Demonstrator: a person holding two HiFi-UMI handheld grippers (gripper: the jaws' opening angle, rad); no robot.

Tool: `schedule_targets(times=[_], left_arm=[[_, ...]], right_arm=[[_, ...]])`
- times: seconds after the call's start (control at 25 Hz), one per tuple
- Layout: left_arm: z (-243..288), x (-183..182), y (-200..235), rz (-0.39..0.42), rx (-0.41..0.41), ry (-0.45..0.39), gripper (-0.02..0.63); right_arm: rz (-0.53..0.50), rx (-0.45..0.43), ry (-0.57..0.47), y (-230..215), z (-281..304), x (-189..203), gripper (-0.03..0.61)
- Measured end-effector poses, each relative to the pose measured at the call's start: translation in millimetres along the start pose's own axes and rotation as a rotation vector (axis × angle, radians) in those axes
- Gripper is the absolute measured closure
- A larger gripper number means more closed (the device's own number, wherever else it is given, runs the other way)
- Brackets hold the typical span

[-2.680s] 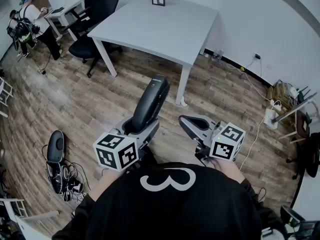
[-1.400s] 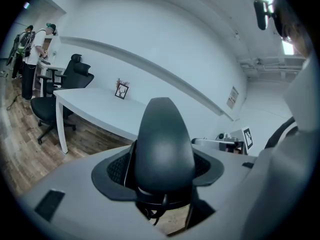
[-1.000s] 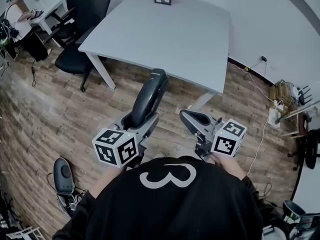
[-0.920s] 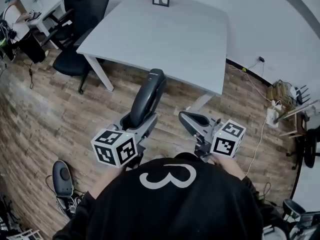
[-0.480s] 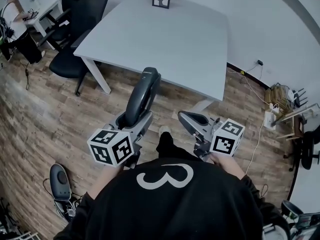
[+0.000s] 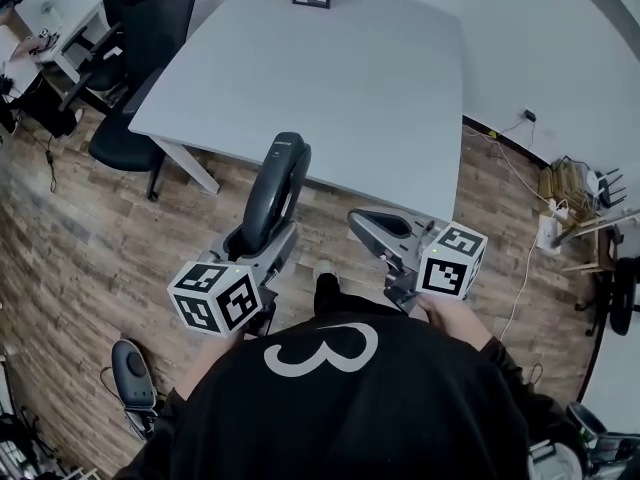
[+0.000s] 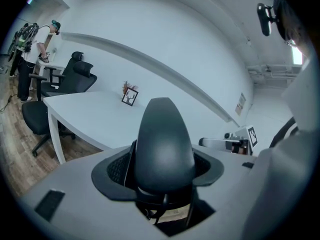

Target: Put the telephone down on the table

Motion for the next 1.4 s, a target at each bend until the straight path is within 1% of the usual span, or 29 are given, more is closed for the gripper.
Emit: schedule_targets(times=[0.16,0.32,0.48,0.68,0.84,1.12,1.24,1.4], left_arm=[[45,-19,8,0.005,0.007,0.034,0.325],[90,-41,17,0.023,0.008,0.053,0.325],[127,-64,16,0.039,0.001,0.045,0.325],[151,-83,17,0.077,0.000,0.056,0.325],[161,-84,16,0.094,0.015,0.081,0.325],[185,-85,15,0.101,0.060,0.100,0.325],[195,-88,22,0.101,0.063,0.102,0.325],[208,-94,36,0.128,0.043,0.103,0.325]], right_arm=[[0.038,0.009,-0.026,-40,5,-30,0.571],[0.053,0.010,-0.048,-75,9,-62,0.571],[0.049,0.016,-0.055,-107,5,-90,0.571],[0.016,0.009,-0.082,-127,9,-119,0.571],[0.028,0.008,-0.102,-128,10,-123,0.571],[0.065,0.071,-0.110,-142,2,-114,0.571],[0.078,0.095,-0.120,-148,1,-115,0.571],[0.088,0.111,-0.127,-155,3,-116,0.571]])
Point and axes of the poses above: the fingertips, and each gripper's own axes: z forward along the fingers, y to its left, x out of its underside, the point moved 1 cm from there along -z, backward along the fingers, and after that the axes turned 8 degrees about z, right-handed, at the moved point
